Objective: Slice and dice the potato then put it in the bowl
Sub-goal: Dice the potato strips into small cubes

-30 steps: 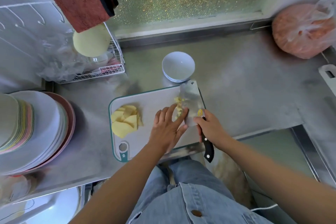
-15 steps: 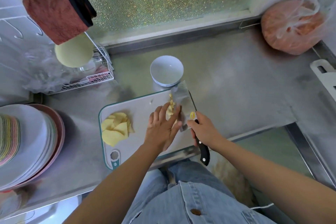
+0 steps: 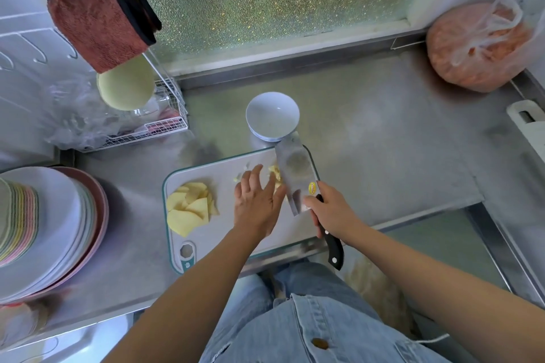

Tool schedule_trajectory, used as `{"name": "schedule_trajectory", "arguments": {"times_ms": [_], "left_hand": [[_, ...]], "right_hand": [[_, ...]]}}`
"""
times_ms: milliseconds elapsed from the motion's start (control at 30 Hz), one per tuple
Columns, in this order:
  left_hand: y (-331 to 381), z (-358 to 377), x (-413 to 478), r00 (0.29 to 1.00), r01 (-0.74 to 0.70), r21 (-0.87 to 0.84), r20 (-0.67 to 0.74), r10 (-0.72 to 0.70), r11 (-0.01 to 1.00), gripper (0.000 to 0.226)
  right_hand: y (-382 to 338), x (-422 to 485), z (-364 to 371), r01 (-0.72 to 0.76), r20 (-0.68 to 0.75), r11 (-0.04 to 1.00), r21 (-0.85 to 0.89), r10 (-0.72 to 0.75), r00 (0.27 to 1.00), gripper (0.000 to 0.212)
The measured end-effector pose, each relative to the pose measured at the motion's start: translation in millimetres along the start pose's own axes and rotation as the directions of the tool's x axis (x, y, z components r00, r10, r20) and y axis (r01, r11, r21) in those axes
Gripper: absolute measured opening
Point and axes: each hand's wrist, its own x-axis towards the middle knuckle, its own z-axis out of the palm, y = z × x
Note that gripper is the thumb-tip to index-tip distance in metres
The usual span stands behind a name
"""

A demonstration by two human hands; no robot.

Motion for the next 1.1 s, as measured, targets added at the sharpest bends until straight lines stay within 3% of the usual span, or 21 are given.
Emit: {"name": "schedule_trajectory", "arguments": {"times_ms": [67,133,200,233,267,333,433,567,733,867,1033,1100], "left_hand": [[-2,-1,1,0.996,0.074,-0.087,-0.042,-0.078,0.993,0.053],[-2,-5,1,0.987,0.124,-0.381,-0.051,-0.154,0.916,0.049],[3,-15,1,0.964,0.249,-0.776,0.145,-0.221,0.579,0.053],[5,-19,2,0.947,0.311,-0.852,0.24,-0.214,0.422,0.054],[7,-22,2,0.94,0.335,-0.878,0.287,-0.183,0.343,0.051],[11,-25,-1,0.945,0.324,-0.882,0.287,-0.155,0.343,0.04],[8,-22,-8,0.935,0.334,-0.896,0.275,-0.223,0.293,0.03],[-7,-19,-14,0.902,0.393,-0.912,0.357,-0.243,0.12,0.034],[-14,-18,-17,0.892,0.414,-0.907,0.387,-0.235,0.077,0.04],[-17,-16,-18,0.868,0.414,-0.908,0.372,-0.328,0.066,0.037],[-21,-18,-20,0.856,0.41,-0.91,0.359,-0.372,0.065,0.038],[-24,-17,-19,0.837,0.432,-0.899,0.373,-0.401,0.065,0.034]], "right_hand": [[2,0,0,0.029,-0.043,0.997,-0.073,-0.032,0.999,0.017],[2,0,-1,0.101,-0.067,0.943,-0.316,-0.129,0.989,0.015],[-1,-2,3,0.169,-0.045,0.802,-0.573,-0.236,0.971,0.01],[-2,-3,7,0.199,-0.032,0.739,-0.644,-0.286,0.958,0.01],[-2,-5,11,0.228,-0.017,0.69,-0.687,-0.329,0.944,0.01],[-1,-8,20,0.304,0.04,0.629,-0.716,-0.397,0.917,0.015],[3,-8,24,0.416,0.154,0.646,-0.64,-0.422,0.893,0.02],[7,0,21,0.454,0.202,0.724,-0.519,-0.413,0.888,0.029],[14,9,29,0.548,0.225,0.705,-0.45,-0.504,0.834,0.046],[19,17,37,0.479,0.247,0.747,-0.461,-0.411,0.878,0.053],[27,37,36,0.306,0.169,0.817,-0.489,-0.256,0.952,0.058],[26,37,38,0.356,0.191,0.819,-0.451,-0.3,0.934,0.052]]}}
